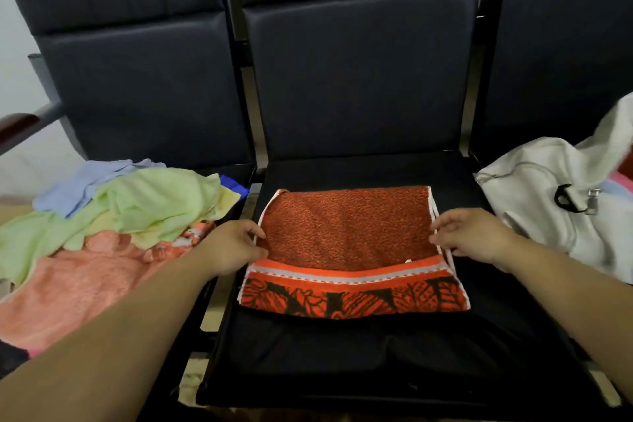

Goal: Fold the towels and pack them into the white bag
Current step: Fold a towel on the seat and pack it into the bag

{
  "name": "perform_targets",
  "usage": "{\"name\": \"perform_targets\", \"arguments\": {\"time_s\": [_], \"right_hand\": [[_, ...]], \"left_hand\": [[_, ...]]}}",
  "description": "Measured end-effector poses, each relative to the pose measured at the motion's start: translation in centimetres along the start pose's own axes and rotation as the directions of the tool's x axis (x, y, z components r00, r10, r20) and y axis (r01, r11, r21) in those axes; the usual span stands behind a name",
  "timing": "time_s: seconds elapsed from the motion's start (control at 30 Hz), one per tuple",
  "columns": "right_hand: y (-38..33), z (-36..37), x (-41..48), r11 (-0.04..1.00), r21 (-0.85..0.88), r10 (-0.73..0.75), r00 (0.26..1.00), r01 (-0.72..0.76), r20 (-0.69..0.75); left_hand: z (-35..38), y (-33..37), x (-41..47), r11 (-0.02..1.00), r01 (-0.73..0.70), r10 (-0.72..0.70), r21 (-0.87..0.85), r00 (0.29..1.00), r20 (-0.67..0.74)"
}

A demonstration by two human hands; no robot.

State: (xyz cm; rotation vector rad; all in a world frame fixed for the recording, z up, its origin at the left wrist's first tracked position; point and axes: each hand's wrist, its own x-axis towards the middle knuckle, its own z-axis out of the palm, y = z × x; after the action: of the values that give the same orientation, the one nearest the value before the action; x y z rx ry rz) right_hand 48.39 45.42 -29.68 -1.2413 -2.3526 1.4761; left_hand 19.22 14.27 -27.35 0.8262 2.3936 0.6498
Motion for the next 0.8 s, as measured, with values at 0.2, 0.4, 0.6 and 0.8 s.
{"name": "perform_targets", "arguments": {"time_s": [0.2,0.4,0.6,0.8], "right_hand": [[-1.0,0.7,5.4,0.994,0.055,-0.074,0.959,0.092,-0.272],[-1.0,1.7,7.6,0.995,-0.080,-0.090,0.904,0.063,-0.418],[-1.2,2.3,8.5,0.993,-0.118,-0.056,0.875,-0.002,-0.482],[-0.9,2.5,8.3,0.988,-0.150,-0.094,0.868,0.023,-0.488]], "left_hand": [[0.5,1.1,5.7,0.997,-0.041,0.015,-0.064,0.934,-0.356],[0.8,2.4,11.0,0.984,-0.120,0.161,0.129,0.910,-0.382],[1.7,2.9,12.8,0.954,-0.199,0.273,0.224,0.885,-0.376],[0.1,3.1,13.4,0.967,-0.032,-0.072,-0.254,0.918,-0.390]]}}
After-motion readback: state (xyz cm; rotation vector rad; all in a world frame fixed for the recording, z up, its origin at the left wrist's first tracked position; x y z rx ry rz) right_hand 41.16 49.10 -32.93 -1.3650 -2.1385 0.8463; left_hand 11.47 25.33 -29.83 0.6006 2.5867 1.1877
